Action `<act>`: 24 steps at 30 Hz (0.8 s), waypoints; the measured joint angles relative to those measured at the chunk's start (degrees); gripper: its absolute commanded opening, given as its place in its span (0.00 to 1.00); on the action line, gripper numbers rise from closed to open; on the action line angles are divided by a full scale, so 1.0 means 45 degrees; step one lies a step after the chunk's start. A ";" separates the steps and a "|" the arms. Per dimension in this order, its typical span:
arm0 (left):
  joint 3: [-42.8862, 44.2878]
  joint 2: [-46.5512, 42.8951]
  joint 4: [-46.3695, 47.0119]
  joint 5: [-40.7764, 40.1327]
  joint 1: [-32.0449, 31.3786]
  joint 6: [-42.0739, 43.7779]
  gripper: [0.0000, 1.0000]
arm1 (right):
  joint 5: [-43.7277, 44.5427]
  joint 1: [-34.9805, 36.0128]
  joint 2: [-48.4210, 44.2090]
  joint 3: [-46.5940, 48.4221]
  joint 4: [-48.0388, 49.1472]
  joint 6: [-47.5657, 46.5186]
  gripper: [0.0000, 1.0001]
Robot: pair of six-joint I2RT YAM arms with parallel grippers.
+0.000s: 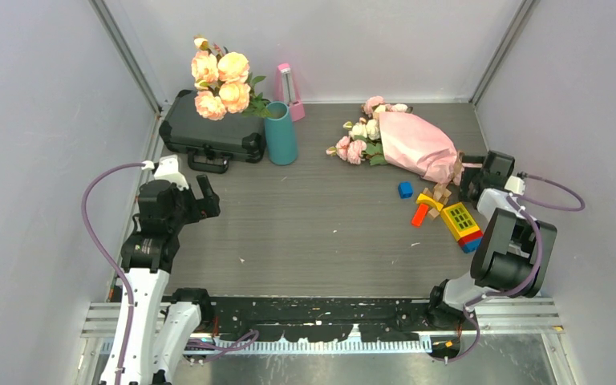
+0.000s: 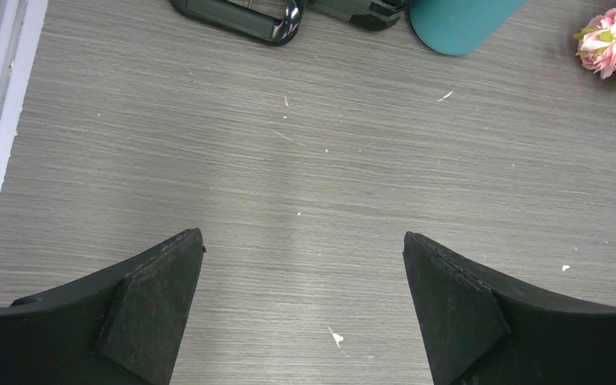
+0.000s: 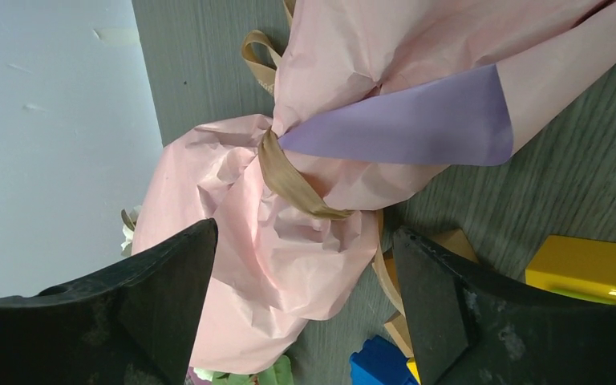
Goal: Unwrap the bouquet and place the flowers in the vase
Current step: Pick up the fake flower at the center of the board.
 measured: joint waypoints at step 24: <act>0.0000 0.0024 -0.0209 0.0010 0.0000 0.0063 0.98 | -0.0335 0.0350 0.2492 0.0646 0.1345 0.2341 0.64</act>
